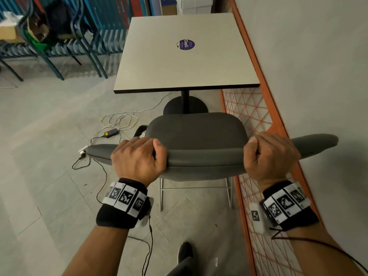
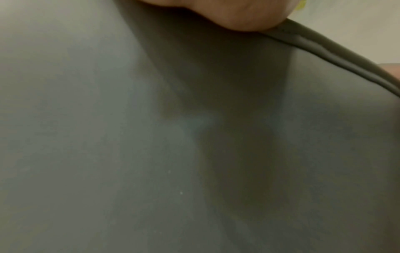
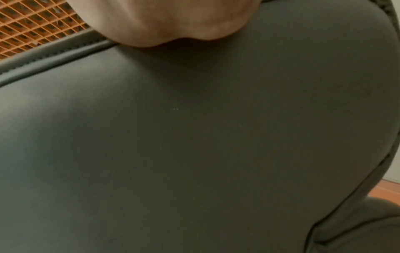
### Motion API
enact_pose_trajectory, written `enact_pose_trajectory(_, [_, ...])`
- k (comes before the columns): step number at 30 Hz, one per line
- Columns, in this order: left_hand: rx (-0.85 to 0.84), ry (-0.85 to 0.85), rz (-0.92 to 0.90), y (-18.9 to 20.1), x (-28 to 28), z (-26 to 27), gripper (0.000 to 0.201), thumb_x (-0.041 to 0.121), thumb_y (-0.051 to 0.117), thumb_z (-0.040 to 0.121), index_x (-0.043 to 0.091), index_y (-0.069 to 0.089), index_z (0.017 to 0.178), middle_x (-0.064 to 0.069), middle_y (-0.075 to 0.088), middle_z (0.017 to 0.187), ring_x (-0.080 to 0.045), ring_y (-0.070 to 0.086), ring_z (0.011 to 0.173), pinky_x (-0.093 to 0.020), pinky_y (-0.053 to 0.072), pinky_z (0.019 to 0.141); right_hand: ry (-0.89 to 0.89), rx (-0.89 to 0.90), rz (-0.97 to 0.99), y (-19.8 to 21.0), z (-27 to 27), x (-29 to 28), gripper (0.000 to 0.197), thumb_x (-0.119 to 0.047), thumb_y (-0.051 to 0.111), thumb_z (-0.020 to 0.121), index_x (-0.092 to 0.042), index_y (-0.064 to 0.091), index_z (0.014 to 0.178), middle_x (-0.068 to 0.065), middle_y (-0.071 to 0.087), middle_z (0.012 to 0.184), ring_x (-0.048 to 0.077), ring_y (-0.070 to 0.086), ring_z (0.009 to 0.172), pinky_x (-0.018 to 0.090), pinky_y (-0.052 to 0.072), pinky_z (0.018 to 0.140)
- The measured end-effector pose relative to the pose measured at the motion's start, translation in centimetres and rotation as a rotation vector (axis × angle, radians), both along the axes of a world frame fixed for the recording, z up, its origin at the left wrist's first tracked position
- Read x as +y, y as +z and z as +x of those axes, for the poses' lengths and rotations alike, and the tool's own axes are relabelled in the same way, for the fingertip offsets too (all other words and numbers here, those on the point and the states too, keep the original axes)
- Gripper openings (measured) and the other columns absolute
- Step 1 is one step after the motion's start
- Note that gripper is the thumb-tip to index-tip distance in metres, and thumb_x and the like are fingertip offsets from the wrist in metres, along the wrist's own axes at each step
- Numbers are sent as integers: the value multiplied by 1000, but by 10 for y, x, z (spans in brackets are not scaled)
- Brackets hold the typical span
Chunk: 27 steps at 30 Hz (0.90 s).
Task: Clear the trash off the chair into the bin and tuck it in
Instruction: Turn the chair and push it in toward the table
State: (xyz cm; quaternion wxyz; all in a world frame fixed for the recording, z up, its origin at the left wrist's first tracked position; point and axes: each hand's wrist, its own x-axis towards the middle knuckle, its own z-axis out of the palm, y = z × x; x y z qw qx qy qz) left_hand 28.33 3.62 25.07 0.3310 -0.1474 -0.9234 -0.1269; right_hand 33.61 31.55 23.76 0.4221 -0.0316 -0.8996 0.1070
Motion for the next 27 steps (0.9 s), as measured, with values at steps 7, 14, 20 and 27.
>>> enact_pose_trajectory(7, [-43, 5, -22, 2, 17, -80, 43, 25, 44, 89, 21, 37, 47, 3, 45, 44, -19, 40, 43, -28, 32, 49, -8, 4, -1, -1, -87, 20, 43, -20, 42, 92, -15, 50, 51, 0, 44, 44, 15, 32, 43, 23, 24, 54])
enact_pose_trajectory(14, [-74, 10, -53, 5, 32, -152, 42, 29, 45, 89, 20, 41, 47, 2, 49, 45, -18, 45, 44, -25, 31, 52, -25, 18, -7, -1, -161, 34, 43, -21, 42, 93, -15, 47, 51, -4, 35, 48, 16, 29, 42, 23, 23, 54])
enact_pose_trajectory(20, [-82, 40, -57, 8, 42, -217, 43, 29, 44, 88, 20, 36, 47, 3, 46, 44, -16, 33, 45, -24, 21, 54, -73, 4, -10, -3, -227, 41, 41, -20, 44, 92, -15, 48, 51, -4, 34, 48, 18, 31, 42, 24, 26, 51])
enact_pose_trajectory(27, [-102, 78, -57, 9, 50, -284, 45, 29, 43, 89, 18, 38, 46, 1, 44, 43, -18, 33, 42, -24, 20, 53, -70, -8, -12, 5, -294, 42, 39, -17, 48, 87, -14, 44, 48, -4, 30, 47, 17, 26, 41, 24, 21, 53])
